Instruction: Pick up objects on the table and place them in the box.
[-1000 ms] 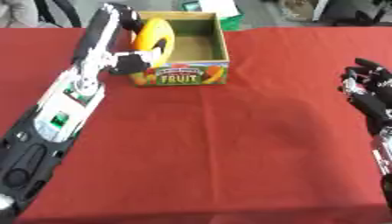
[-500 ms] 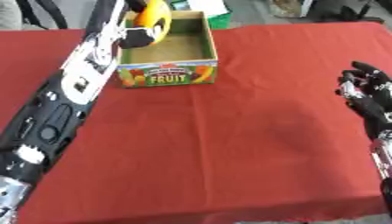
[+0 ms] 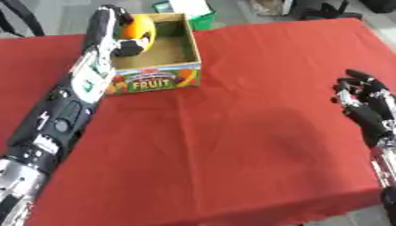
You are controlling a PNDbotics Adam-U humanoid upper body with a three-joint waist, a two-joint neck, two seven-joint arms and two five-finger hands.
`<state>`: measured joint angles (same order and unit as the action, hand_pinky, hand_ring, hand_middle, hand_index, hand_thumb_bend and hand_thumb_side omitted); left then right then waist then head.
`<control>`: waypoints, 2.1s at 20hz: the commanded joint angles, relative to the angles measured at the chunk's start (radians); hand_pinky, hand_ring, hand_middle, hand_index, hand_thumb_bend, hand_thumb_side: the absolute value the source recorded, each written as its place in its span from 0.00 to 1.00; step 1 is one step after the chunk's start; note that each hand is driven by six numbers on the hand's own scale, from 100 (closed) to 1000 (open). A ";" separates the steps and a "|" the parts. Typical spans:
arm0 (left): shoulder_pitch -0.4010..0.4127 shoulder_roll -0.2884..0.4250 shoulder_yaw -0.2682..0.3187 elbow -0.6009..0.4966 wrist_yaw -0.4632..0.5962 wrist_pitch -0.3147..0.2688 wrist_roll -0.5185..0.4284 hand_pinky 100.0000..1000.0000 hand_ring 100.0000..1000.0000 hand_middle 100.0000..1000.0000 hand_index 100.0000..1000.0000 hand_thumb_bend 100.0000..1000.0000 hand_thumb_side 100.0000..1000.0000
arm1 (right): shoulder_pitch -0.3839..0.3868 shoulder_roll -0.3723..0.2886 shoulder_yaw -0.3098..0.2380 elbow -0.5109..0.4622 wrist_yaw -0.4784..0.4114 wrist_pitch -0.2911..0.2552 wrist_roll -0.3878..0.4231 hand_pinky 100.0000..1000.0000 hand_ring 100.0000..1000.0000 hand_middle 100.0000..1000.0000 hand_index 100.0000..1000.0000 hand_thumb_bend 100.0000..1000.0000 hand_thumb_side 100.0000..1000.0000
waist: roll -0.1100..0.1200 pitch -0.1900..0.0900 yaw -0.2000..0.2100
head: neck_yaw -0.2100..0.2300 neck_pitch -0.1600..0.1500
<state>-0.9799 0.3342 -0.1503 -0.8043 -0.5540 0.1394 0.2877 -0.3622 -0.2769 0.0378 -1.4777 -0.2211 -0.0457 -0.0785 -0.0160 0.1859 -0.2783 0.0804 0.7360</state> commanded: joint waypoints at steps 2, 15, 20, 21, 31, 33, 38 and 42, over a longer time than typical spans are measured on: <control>-0.028 0.016 0.017 0.027 -0.042 0.011 -0.024 0.77 0.75 0.63 0.59 0.51 0.00 | -0.016 -0.012 -0.002 -0.006 -0.002 -0.003 0.004 0.61 0.72 0.64 0.79 0.00 0.04 | -0.003 -0.013 -0.001 | 0.002 -0.011; 0.016 0.063 -0.016 -0.235 -0.072 0.023 -0.138 0.84 0.90 0.80 0.74 0.86 0.39 | -0.005 -0.015 -0.009 0.001 0.000 -0.004 0.000 0.61 0.72 0.64 0.79 0.00 0.04 | -0.003 -0.029 0.063 | -0.010 0.003; 0.133 0.115 -0.032 -0.529 0.189 0.038 -0.106 0.80 0.84 0.74 0.68 0.62 0.35 | -0.002 -0.020 -0.019 -0.001 0.001 -0.008 -0.008 0.62 0.72 0.64 0.79 0.00 0.05 | 0.000 -0.036 0.130 | -0.028 0.016; 0.169 0.130 -0.031 -0.594 0.237 0.045 -0.094 0.80 0.84 0.73 0.68 0.59 0.34 | -0.002 -0.021 -0.021 -0.001 0.000 -0.009 -0.010 0.62 0.72 0.64 0.79 0.00 0.05 | -0.001 -0.036 0.142 | -0.031 0.019; 0.523 0.171 0.027 -0.973 0.523 0.053 -0.008 0.78 0.84 0.73 0.68 0.51 0.33 | -0.001 -0.030 -0.036 -0.013 -0.009 -0.021 -0.026 0.61 0.72 0.64 0.79 0.00 0.06 | -0.010 -0.039 0.225 | -0.039 0.027; 0.562 0.159 0.039 -0.980 0.543 0.044 0.006 0.78 0.84 0.73 0.68 0.49 0.32 | 0.000 -0.031 -0.040 -0.015 -0.010 -0.024 -0.030 0.61 0.72 0.64 0.79 0.00 0.06 | -0.013 -0.039 0.233 | -0.038 0.027; 0.618 0.133 0.060 -0.974 0.571 0.014 0.026 0.78 0.84 0.72 0.68 0.48 0.31 | 0.003 -0.030 -0.046 -0.018 -0.012 -0.028 -0.040 0.61 0.72 0.64 0.79 0.00 0.06 | -0.017 -0.037 0.242 | -0.032 0.027; 0.636 0.121 0.066 -0.966 0.583 0.000 0.034 0.77 0.84 0.72 0.67 0.47 0.31 | 0.006 -0.026 -0.047 -0.017 -0.012 -0.029 -0.043 0.61 0.72 0.64 0.79 0.00 0.06 | -0.020 -0.035 0.240 | -0.036 0.025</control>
<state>-0.3358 0.4463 -0.0983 -1.7609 0.0202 0.1480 0.3189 -0.3473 -0.2800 -0.0003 -1.4734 -0.2290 -0.0728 -0.1178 -0.0386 0.1645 -0.0373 0.0457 0.7561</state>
